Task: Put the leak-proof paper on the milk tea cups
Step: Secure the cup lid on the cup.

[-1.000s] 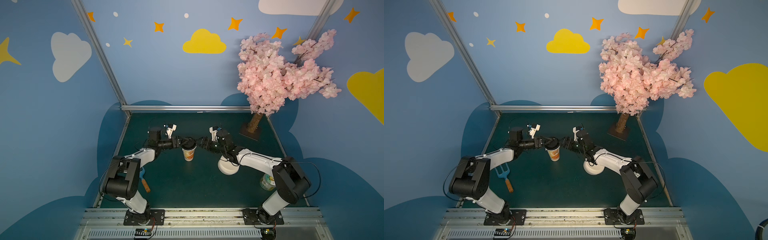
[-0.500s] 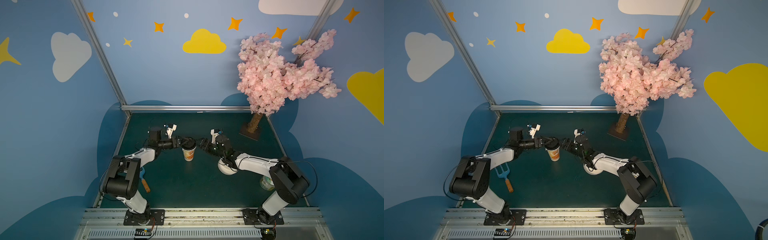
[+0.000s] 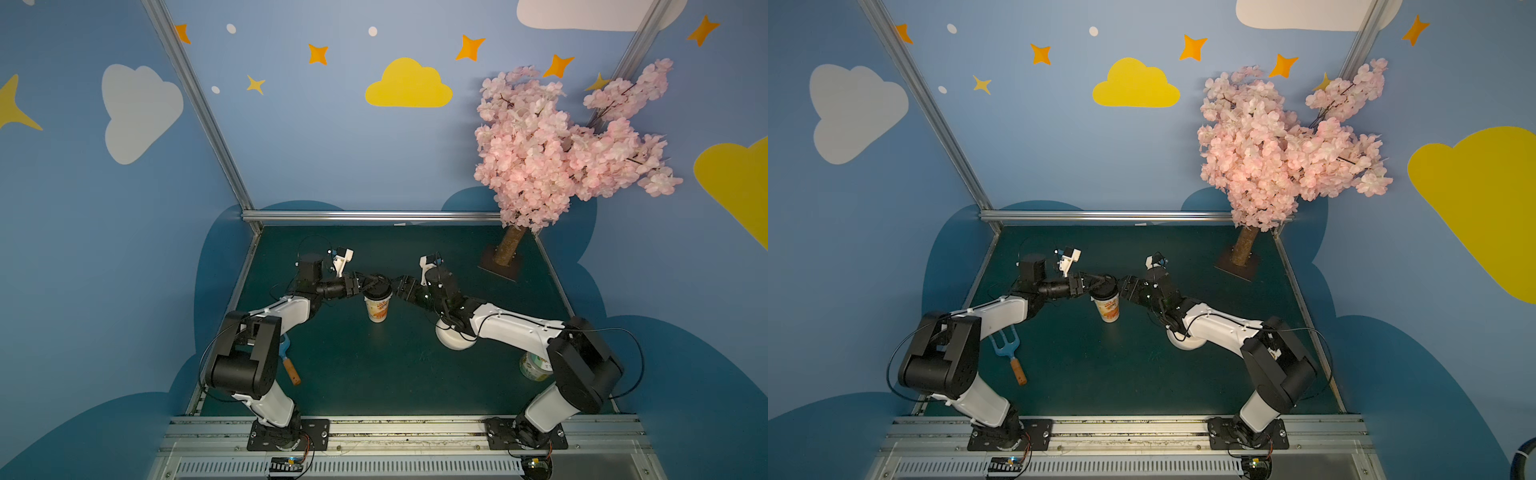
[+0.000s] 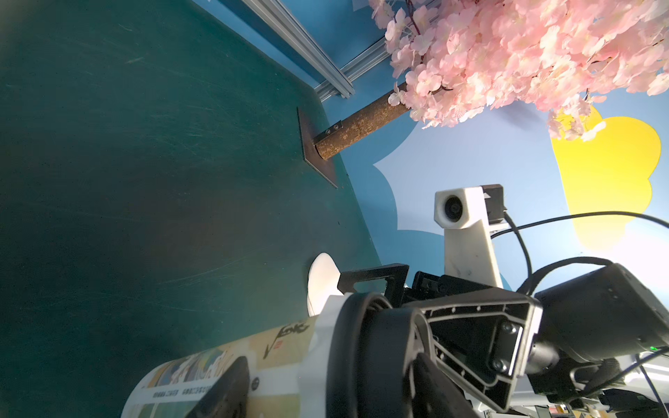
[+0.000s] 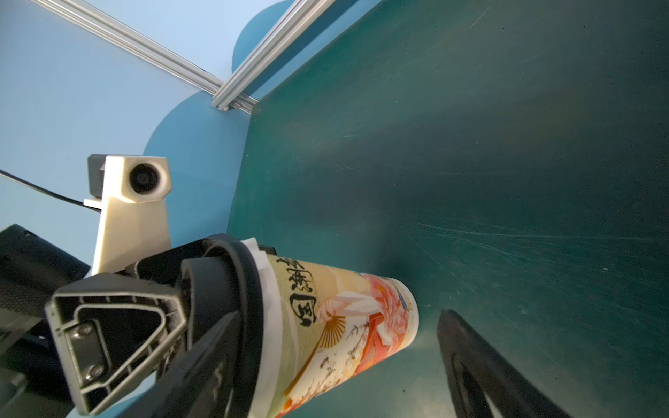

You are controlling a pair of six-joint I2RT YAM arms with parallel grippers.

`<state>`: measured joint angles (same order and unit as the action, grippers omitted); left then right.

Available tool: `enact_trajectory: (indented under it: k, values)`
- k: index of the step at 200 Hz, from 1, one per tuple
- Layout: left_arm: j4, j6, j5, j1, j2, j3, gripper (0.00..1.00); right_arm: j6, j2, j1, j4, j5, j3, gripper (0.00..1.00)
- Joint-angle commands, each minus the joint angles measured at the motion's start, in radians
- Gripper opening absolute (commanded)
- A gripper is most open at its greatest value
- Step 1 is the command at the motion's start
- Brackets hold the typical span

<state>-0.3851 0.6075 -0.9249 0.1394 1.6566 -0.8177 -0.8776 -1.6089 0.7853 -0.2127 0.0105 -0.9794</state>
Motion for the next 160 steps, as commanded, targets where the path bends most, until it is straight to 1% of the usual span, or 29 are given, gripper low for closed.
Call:
enact_trajectory:
  k: [1,14,62,79,104,160]
  values:
    - [0.385,-0.091,0.231,0.008,0.095,0.081,0.7,0.109,0.017,0.003,0.251,-0.021,-0.056,0.87]
    - [0.413,-0.091,0.237,0.008,0.069,0.056,0.7,0.127,0.026,-0.004,0.268,-0.023,-0.09,0.87]
    - [0.526,-0.106,0.264,0.007,-0.006,-0.04,0.74,0.117,0.036,-0.009,0.276,-0.001,-0.159,0.87]
    - [0.547,-0.106,0.269,0.006,-0.028,-0.061,0.77,0.12,0.039,-0.014,0.264,-0.003,-0.165,0.87]
    - [0.58,-0.107,0.275,0.006,-0.061,-0.099,0.78,0.129,0.044,-0.015,0.236,-0.002,-0.172,0.87]
    - [0.667,-0.117,0.3,0.003,-0.134,-0.196,0.86,0.191,0.084,-0.037,0.233,0.027,-0.182,0.88]
